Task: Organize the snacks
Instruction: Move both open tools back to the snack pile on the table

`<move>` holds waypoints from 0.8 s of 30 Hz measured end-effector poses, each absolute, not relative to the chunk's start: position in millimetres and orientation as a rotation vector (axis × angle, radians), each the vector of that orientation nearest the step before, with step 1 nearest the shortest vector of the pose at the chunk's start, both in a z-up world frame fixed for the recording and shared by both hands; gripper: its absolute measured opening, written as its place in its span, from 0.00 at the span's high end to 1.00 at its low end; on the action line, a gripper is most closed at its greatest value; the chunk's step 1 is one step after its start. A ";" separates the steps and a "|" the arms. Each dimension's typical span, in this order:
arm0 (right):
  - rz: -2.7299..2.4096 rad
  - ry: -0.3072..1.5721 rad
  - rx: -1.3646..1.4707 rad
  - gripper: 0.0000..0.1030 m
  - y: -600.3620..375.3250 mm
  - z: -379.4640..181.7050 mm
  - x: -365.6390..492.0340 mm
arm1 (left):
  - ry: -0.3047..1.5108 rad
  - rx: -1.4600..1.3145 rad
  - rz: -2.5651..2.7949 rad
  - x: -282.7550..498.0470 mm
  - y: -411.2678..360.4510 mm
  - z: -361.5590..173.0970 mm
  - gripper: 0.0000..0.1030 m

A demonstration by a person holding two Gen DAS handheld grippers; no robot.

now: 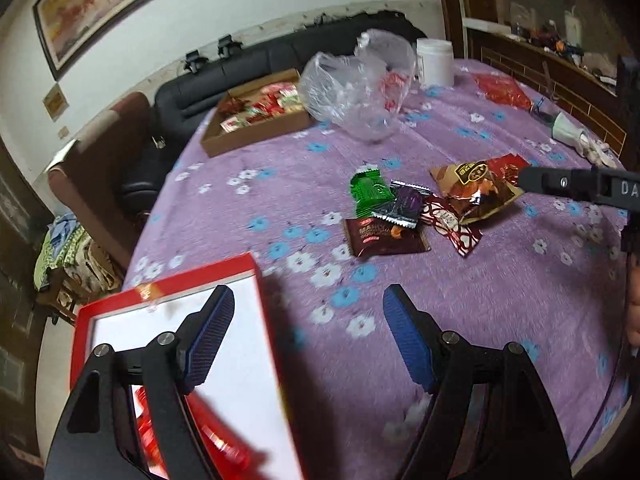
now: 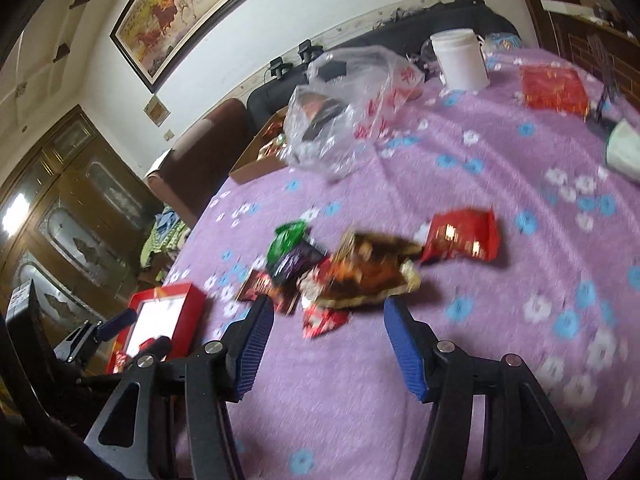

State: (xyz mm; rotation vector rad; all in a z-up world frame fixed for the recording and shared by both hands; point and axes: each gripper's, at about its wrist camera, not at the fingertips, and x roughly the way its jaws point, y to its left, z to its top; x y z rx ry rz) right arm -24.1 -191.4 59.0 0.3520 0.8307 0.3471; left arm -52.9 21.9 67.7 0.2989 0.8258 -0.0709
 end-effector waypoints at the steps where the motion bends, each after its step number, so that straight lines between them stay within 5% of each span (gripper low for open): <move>1: 0.337 0.829 0.336 0.41 -191.0 60.2 -17.1 | 0.842 0.297 -0.073 -46.0 19.1 66.2 0.25; 12: 0.242 0.970 0.270 0.38 -179.4 21.0 52.2 | 0.971 0.352 -0.062 6.7 -1.5 43.8 0.25; 17: 0.271 0.952 0.244 0.48 -188.0 12.5 48.7 | 0.995 0.384 -0.045 21.2 -15.7 28.1 0.25; 19: 0.301 0.952 0.236 0.61 -189.4 14.2 46.4 | 1.001 0.387 -0.041 25.8 -20.0 23.3 0.25; 24: 0.292 0.964 0.221 0.61 -187.9 17.1 45.6 | 1.026 0.362 -0.075 37.9 -32.4 15.5 0.25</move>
